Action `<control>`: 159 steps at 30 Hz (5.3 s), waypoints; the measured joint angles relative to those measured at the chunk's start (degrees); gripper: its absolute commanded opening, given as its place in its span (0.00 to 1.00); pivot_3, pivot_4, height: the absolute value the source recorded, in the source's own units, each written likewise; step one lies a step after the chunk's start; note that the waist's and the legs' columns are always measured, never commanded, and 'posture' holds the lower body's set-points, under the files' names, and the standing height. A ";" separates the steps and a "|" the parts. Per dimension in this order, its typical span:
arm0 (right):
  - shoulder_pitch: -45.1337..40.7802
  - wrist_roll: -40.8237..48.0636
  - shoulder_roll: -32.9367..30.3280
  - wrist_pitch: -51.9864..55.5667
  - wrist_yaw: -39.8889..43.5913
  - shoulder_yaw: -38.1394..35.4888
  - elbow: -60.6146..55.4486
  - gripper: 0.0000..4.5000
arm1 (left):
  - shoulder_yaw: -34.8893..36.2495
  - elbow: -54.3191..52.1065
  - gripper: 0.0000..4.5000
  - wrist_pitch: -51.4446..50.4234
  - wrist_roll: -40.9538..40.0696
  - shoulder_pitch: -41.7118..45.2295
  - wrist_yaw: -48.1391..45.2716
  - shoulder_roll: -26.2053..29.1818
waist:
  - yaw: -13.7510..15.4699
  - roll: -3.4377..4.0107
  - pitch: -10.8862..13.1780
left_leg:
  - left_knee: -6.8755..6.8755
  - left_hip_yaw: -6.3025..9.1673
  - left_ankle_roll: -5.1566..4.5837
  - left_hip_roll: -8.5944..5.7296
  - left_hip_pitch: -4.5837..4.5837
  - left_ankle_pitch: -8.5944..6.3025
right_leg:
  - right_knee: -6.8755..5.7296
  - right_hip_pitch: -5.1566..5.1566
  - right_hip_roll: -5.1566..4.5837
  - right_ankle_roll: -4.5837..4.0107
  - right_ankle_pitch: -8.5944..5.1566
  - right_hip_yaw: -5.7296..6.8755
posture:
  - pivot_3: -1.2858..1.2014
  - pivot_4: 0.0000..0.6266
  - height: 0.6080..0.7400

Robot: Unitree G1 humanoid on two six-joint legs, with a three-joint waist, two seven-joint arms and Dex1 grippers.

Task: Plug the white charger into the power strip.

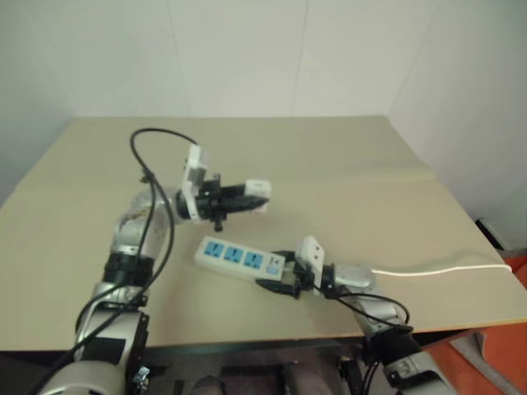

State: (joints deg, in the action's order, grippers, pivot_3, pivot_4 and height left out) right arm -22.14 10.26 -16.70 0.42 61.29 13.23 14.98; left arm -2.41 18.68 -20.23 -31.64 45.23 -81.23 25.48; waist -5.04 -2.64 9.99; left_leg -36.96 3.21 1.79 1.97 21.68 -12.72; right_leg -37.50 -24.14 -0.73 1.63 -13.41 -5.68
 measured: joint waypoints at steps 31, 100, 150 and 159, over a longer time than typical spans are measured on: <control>0.07 0.10 -2.26 -0.24 6.55 2.04 -0.73 0.76 | -5.28 -6.34 0.22 7.38 5.17 -16.18 -6.31 0.19 | 0.40 0.02 0.00 | 0.01 -0.05 -0.03 0.05 -0.21 -0.01 | -0.04 0.09 0.04 0.00 -0.03 -0.05 | 0.52 0.24 1.00; -2.36 0.02 -0.81 -1.53 5.01 7.07 1.22 0.76 | -7.75 -4.94 0.22 16.72 5.94 -21.02 -6.26 6.45 | -2.05 0.06 -0.03 | 0.22 -0.15 -0.10 0.48 -0.52 -0.06 | -0.07 0.16 0.49 -0.26 -0.21 -0.10 | 0.52 0.24 1.00; -4.32 1.17 -1.26 -1.41 6.08 9.02 2.87 0.76 | -8.04 -5.60 0.22 23.89 2.38 -27.14 -2.49 10.52 | -2.13 0.27 -0.12 | 0.29 -0.25 -0.15 0.65 -0.58 -0.09 | -0.12 0.09 0.71 -0.35 -0.26 -0.22 | 0.52 0.24 1.00; -4.52 1.32 -1.94 -1.43 6.23 8.99 3.53 0.76 | -11.24 -5.98 0.22 23.76 5.67 -25.07 -0.17 11.01 | -1.41 0.96 -0.58 | 0.28 -0.25 -0.14 0.60 -0.62 -0.09 | -0.07 0.35 0.70 -0.35 -0.26 -0.24 | 0.52 0.24 1.00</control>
State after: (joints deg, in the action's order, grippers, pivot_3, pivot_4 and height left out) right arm -26.66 11.58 -18.64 -1.01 67.52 22.22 18.51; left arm -13.66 12.70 3.53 -25.98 20.16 -81.41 36.49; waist -6.46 -1.68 9.41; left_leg -36.68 2.97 1.65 2.57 21.05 -12.82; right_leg -37.56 -23.79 -0.04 1.29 -13.66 -5.92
